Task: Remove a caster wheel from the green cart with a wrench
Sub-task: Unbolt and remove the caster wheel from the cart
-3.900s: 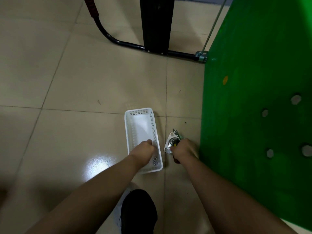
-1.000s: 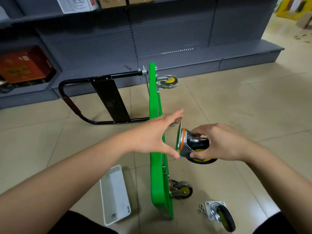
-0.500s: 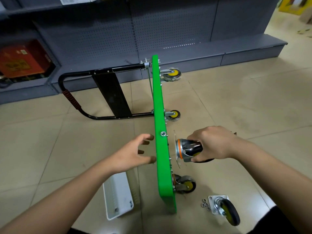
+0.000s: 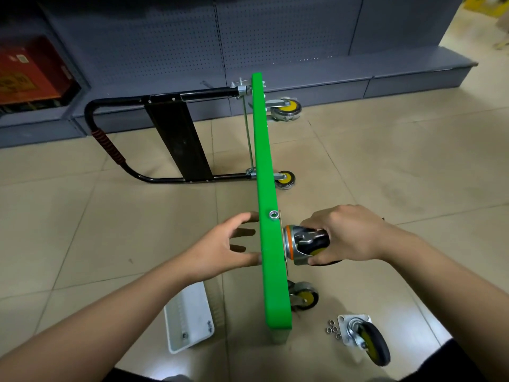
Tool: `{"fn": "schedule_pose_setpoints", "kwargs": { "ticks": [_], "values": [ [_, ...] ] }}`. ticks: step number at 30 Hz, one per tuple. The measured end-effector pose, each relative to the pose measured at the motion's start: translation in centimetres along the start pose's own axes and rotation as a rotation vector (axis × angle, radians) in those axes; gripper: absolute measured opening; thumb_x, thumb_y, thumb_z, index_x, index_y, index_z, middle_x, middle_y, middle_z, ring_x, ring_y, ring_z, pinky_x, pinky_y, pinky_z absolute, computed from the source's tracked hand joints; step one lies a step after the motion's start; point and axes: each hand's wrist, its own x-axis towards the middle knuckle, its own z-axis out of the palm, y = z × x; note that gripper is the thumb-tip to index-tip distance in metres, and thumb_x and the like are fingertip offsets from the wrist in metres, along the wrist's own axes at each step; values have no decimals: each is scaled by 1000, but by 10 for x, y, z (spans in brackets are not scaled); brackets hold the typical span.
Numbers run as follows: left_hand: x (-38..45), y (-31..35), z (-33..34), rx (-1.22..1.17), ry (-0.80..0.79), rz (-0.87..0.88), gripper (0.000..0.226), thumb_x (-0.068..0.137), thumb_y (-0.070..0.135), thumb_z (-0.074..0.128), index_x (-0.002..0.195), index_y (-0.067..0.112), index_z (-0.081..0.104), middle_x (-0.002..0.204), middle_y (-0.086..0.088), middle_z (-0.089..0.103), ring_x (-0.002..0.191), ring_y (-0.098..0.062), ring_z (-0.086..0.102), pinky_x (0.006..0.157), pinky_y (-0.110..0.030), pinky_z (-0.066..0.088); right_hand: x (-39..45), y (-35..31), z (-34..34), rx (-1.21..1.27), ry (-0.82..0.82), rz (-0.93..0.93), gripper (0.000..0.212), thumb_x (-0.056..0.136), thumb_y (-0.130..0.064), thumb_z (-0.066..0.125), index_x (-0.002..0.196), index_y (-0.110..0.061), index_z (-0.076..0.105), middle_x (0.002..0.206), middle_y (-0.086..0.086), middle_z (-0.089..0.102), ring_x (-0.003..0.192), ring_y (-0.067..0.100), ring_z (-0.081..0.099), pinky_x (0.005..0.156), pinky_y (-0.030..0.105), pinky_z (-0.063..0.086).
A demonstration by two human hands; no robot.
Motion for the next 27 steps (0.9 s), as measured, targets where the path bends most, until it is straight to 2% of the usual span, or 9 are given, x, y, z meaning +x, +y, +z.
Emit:
{"fn": "schedule_pose_setpoints", "kwargs": {
  "ticks": [6,10,18,22,27],
  "values": [
    [-1,-4,3,-63,-10,13,75,78,31,86,142,40,48,142,23,54,132,-4,52,104,-44,53,2,-1,3,37,6,-12,51,63,-76,53,97,-38,55,85,-16,60,78,8,56,64,32,50],
    [0,-6,1,-66,3,21,84,70,45,86,144,40,47,145,23,51,134,-4,50,106,-45,51,5,-3,4,35,10,-21,53,62,-77,50,97,-37,56,85,-16,61,78,8,57,64,34,51],
    [-2,-7,3,-93,-3,22,88,69,50,86,146,40,46,145,25,51,133,-2,51,106,-45,51,3,-7,4,19,32,-39,61,62,-80,43,102,-36,57,88,-15,62,80,9,58,62,30,49],
    [-4,-5,4,-103,3,23,84,72,41,83,147,38,44,143,24,53,131,-3,53,106,-43,51,2,-8,6,22,47,-34,60,62,-80,43,101,-37,57,89,-15,62,82,9,59,62,30,50],
    [-6,-4,5,-114,2,17,81,72,43,82,144,43,44,140,26,54,128,-4,55,105,-40,52,1,-10,10,29,68,-29,62,62,-81,41,104,-38,57,92,-15,62,85,10,60,63,31,50]
  ]
}}
